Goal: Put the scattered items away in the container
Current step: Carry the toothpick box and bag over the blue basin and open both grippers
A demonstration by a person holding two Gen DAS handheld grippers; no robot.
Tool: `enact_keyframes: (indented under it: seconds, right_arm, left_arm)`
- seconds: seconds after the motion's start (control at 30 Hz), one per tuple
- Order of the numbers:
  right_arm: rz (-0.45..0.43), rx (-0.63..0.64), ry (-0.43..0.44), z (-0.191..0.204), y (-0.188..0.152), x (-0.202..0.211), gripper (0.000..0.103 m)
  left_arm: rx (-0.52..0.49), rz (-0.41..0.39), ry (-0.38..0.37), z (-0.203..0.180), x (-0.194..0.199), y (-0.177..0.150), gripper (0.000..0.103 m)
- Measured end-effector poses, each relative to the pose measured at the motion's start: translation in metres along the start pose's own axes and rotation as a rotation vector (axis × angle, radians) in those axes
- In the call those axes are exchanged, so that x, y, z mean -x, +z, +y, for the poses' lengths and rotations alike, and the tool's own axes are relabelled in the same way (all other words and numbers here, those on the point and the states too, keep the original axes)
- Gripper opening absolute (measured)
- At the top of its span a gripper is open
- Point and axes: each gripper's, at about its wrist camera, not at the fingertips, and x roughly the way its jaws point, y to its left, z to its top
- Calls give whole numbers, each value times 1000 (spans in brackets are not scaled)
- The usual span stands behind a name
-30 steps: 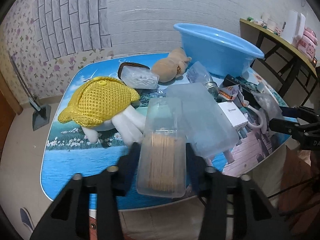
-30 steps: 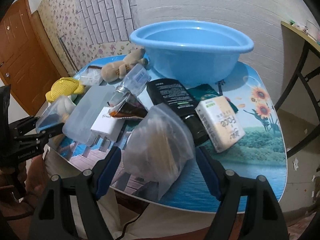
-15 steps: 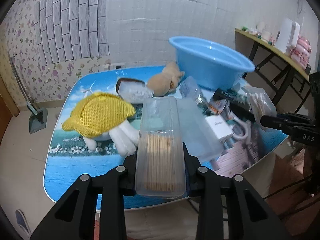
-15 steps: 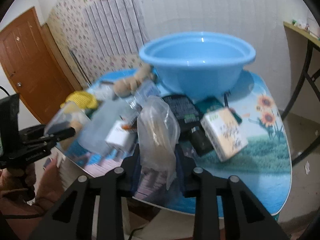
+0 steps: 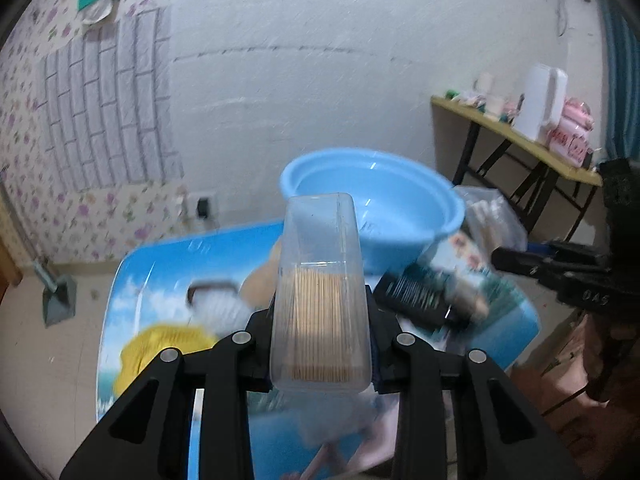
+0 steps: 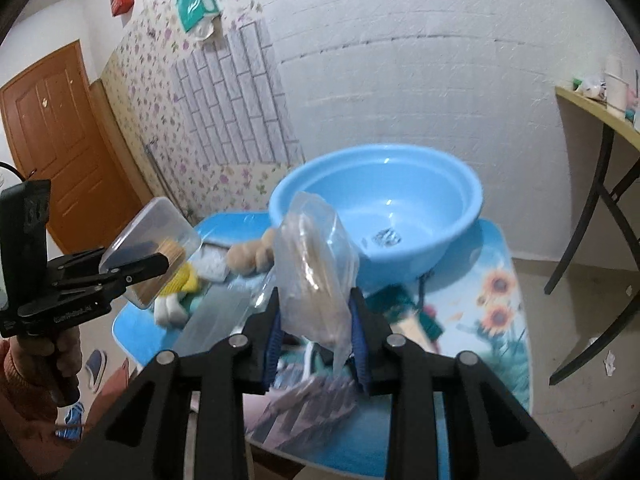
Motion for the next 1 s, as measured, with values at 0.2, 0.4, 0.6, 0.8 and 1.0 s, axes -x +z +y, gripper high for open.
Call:
enact_keyframes:
  seconds: [0.2, 0.4, 0.6, 0.8, 1.0]
  right_arm:
    - [-20, -18, -12, -14, 28, -15, 30]
    - [-14, 5, -6, -24, 40, -40, 30]
    - [18, 8, -29, -37, 51, -72, 30]
    - [40, -10, -27, -49, 56, -90, 30]
    - [61, -22, -37, -55, 56, -103, 32]
  left_arm:
    - [-26, -28, -34, -16, -25, 38, 32]
    - [-46, -5, -50, -24, -65, 60, 32]
    - [-49, 52, -61, -29, -105, 65, 32]
    - [-78, 55, -70, -37, -129, 70, 32]
    - [-103, 70, -74, -40, -146, 76, 32]
